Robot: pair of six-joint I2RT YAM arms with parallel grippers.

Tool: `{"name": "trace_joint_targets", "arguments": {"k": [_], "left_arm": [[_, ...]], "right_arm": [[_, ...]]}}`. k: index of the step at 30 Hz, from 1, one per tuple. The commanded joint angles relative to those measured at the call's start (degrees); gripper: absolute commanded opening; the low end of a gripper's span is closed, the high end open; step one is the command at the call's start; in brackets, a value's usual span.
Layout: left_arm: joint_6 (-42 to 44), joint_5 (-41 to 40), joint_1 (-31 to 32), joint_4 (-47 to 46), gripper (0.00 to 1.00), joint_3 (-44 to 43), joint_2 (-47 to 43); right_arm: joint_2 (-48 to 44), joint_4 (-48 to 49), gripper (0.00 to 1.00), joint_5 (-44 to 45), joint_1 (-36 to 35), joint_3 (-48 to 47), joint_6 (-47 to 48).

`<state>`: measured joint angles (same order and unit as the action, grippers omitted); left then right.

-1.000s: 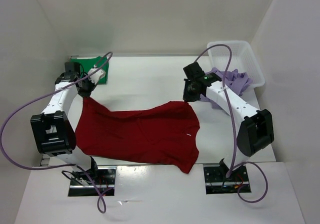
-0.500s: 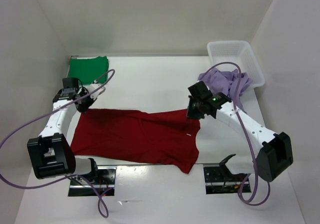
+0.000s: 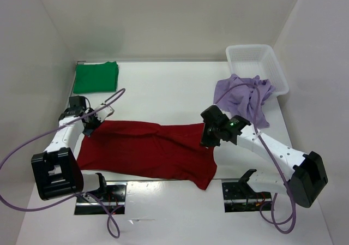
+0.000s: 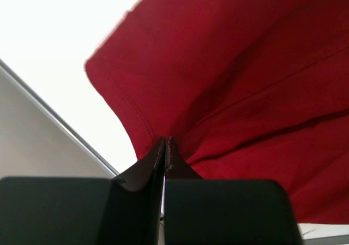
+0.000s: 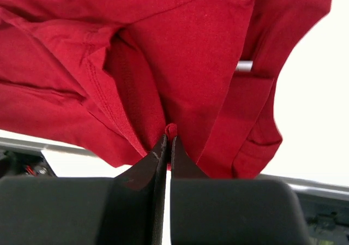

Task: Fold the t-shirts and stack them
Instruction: Fold the other side of the tshirt into a rectangle

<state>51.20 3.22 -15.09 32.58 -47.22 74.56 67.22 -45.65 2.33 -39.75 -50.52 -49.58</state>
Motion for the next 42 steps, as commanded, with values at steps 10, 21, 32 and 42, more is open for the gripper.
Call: {"name": "trace_joint_targets", "arguments": {"k": [10, 21, 32, 42], "left_arm": [[3.7, -2.4, -2.0, -2.3, 0.00, 3.7, -0.1], [6.5, -4.0, -2.0, -0.5, 0.05, 4.8, -0.1], [4.5, -6.5, -2.0, 2.7, 0.21, 2.5, -1.2], [-1.3, -7.8, -2.6, 0.6, 0.39, 0.7, -1.2]], "right_arm": [[2.6, -6.2, 0.06, 4.0, -2.9, 3.3, -8.4], [4.6, -9.8, 0.48, 0.9, -6.7, 0.2, -8.3], [19.9, 4.6, 0.68, 1.3, -7.2, -16.1, 3.3], [35.0, 9.8, 0.90, 0.7, -7.2, -20.5, 9.6]]}}
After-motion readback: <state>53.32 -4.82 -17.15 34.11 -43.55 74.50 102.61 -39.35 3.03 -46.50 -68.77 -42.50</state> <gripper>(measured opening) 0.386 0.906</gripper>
